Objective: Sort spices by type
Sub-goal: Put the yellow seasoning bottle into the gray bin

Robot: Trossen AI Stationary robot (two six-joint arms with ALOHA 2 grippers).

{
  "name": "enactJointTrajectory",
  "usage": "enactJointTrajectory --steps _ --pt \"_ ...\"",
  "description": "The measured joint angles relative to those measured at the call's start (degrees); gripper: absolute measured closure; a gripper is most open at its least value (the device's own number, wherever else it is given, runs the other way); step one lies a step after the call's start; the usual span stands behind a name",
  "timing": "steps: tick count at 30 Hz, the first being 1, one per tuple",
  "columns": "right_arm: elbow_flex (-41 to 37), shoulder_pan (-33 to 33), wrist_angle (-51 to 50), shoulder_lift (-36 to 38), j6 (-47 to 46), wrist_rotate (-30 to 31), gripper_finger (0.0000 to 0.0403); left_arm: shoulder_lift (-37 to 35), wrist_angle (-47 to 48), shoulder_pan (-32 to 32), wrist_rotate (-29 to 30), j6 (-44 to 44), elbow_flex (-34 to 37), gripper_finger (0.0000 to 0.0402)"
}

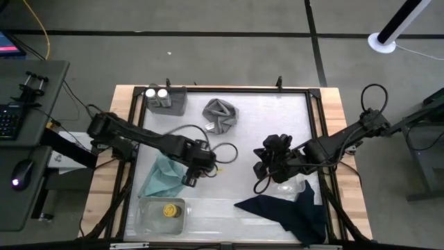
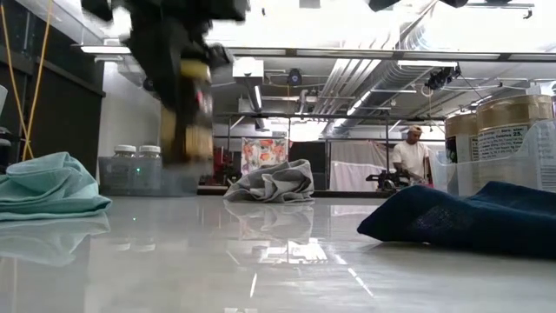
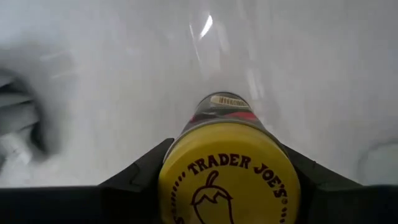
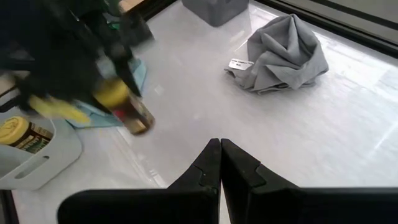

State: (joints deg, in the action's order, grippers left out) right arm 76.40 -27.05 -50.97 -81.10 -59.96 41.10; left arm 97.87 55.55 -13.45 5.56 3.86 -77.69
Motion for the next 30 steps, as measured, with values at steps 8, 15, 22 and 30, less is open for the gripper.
enactJointTrajectory --steps 8,15,22,30 --pt "0.0 0.0 -1.6 0.0 0.0 0.0 0.0403 -19.6 12.2 -4.3 1.5 -15.6 -0.1 0.0216" --pt "0.0 0.0 -2.6 0.0 0.0 0.0 0.0403 -25.8 25.6 -25.3 0.3 -36.9 -0.1 0.0216" --pt "0.0 0.1 -3.2 0.0 0.0 0.0 0.0403 -19.3 25.8 -42.9 1.5 -49.1 0.1 0.0216" --pt "0.0 2.0 -3.2 0.0 0.0 -0.1 0.0403 -8.4 16.1 -43.4 2.2 -46.4 0.1 0.0216"
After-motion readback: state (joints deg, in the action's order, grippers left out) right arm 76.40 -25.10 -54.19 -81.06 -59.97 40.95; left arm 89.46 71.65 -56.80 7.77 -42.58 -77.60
